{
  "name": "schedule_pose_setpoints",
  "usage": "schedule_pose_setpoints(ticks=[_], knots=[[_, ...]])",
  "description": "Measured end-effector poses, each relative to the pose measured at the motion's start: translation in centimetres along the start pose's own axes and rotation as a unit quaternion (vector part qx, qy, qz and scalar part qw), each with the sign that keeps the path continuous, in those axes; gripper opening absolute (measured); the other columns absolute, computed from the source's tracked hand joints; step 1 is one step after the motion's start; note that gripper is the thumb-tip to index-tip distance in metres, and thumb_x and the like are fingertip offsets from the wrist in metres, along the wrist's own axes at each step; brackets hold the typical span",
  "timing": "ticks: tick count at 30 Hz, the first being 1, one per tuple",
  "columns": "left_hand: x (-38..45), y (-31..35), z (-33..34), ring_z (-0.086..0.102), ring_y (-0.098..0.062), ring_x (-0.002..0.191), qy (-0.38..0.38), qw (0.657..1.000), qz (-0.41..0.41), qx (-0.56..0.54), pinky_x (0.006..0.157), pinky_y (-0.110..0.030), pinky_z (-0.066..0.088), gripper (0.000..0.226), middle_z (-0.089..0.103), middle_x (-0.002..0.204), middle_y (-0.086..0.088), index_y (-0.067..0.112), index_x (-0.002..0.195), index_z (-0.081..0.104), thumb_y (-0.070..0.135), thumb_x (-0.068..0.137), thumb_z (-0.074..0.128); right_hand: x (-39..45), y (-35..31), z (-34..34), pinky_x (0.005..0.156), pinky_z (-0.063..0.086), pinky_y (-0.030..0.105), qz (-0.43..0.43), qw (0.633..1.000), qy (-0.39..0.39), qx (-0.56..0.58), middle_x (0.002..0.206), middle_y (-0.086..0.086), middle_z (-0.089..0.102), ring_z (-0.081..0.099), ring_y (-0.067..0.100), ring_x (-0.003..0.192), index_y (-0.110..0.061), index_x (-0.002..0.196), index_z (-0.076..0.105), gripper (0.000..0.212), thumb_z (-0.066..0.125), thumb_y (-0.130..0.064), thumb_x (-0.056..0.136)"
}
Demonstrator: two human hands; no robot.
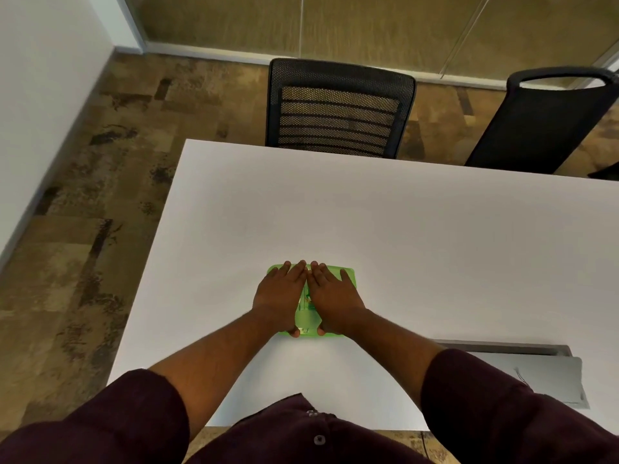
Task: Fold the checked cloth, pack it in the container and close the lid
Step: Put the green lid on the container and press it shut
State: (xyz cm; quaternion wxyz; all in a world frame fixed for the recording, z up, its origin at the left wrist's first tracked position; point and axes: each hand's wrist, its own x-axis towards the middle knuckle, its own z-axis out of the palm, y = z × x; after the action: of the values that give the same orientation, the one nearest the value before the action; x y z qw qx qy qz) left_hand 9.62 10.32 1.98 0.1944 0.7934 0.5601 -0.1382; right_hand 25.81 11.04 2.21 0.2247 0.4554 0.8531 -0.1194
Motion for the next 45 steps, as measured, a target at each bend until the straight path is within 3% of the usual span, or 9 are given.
schedule_pose_setpoints(ticks=[4,7,16,22,28,35,38,42,45], knots=[[0.0,-0.1,-0.2,0.005,-0.026,0.158,-0.008,1.000,0.009,0.012,0.128,-0.042,0.008,0.136,-0.001,0.172,-0.002,0.012,0.162,0.004,0.056,0.063,0.087,0.5,-0.7,-0.2,0.123,0.017,0.059,0.001,1.000,-0.005,-0.019,0.167,0.028,0.005,0.009,0.041,0.156,0.007,0.157,0.003,0.126,0.086,-0.038,0.073],[-0.3,-0.7,0.1,-0.001,-0.025,0.158,-0.005,1.000,0.026,-0.008,0.129,-0.042,0.007,0.137,-0.005,0.171,-0.003,0.012,0.162,-0.001,0.059,0.065,0.084,0.0,0.1,0.1,0.123,0.016,0.060,-0.005,1.000,-0.001,0.017,0.169,0.022,-0.002,0.001,0.034,0.158,0.002,0.159,0.001,0.129,0.086,-0.042,0.072],[-1.9,-3.0,1.1,-0.006,-0.026,0.158,0.014,0.998,0.044,-0.036,0.127,-0.044,0.006,0.137,-0.010,0.171,-0.002,0.015,0.162,-0.002,0.078,0.064,0.071,-1.3,3.2,0.5,0.125,0.006,0.059,-0.007,0.998,-0.006,0.070,0.170,0.006,-0.015,-0.010,0.023,0.158,-0.010,0.161,-0.007,0.149,0.082,-0.072,0.058],[-2.6,-3.4,1.6,-0.004,-0.026,0.158,0.017,0.998,0.033,-0.046,0.128,-0.038,0.015,0.143,-0.010,0.171,-0.006,0.010,0.161,-0.002,0.064,0.061,0.084,-1.5,3.4,1.1,0.126,0.008,0.055,0.004,0.997,-0.001,0.076,0.170,0.007,-0.017,-0.010,0.024,0.158,-0.010,0.160,-0.009,0.150,0.082,-0.072,0.059],[-2.0,-2.8,0.6,0.011,-0.027,0.156,0.011,1.000,0.014,-0.023,0.113,-0.044,0.040,0.146,0.000,0.171,-0.007,0.010,0.158,0.014,0.059,0.045,0.093,-1.2,2.3,1.4,0.124,0.014,0.058,0.023,0.996,-0.005,0.086,0.170,0.010,-0.018,-0.012,0.026,0.158,-0.008,0.160,-0.009,0.149,0.088,-0.059,0.060],[-0.9,-2.0,-0.7,0.030,-0.028,0.144,0.008,0.999,0.008,0.045,0.105,-0.041,0.044,0.150,0.021,0.163,-0.010,0.009,0.156,0.018,0.062,0.037,0.094,-0.3,1.9,1.1,0.125,0.009,0.059,0.047,0.995,-0.016,0.084,0.171,0.011,-0.007,-0.004,0.025,0.158,-0.007,0.160,-0.009,0.153,0.091,-0.056,0.055],[-0.6,-1.3,-0.7,0.031,-0.031,0.142,-0.004,0.997,0.005,0.077,0.106,-0.043,0.043,0.150,0.019,0.161,-0.015,0.006,0.156,0.016,0.061,0.040,0.094,-0.4,2.5,1.2,0.124,0.006,0.061,0.041,0.995,-0.008,0.085,0.171,0.007,-0.010,-0.007,0.022,0.158,-0.010,0.160,-0.008,0.153,0.090,-0.061,0.054],[-1.1,-2.0,0.5,0.009,-0.035,0.154,-0.018,1.000,0.000,0.020,0.120,-0.049,0.029,0.152,-0.003,0.169,-0.014,0.008,0.160,0.001,0.057,0.049,0.093,-1.6,3.7,1.9,0.123,0.006,0.062,0.041,0.991,0.023,0.125,0.170,0.001,-0.016,-0.013,0.021,0.157,-0.015,0.162,-0.006,0.148,0.080,-0.074,0.057],[-2.4,-3.0,1.9,-0.001,-0.030,0.155,0.004,0.990,-0.034,-0.137,0.123,-0.045,0.025,0.150,-0.008,0.169,-0.006,0.016,0.161,0.000,0.057,0.051,0.093,-3.1,4.0,2.8,0.124,0.022,0.051,0.115,0.953,0.126,0.250,0.172,0.001,0.006,0.006,0.021,0.158,-0.017,0.161,0.017,0.124,0.072,-0.077,0.068]])
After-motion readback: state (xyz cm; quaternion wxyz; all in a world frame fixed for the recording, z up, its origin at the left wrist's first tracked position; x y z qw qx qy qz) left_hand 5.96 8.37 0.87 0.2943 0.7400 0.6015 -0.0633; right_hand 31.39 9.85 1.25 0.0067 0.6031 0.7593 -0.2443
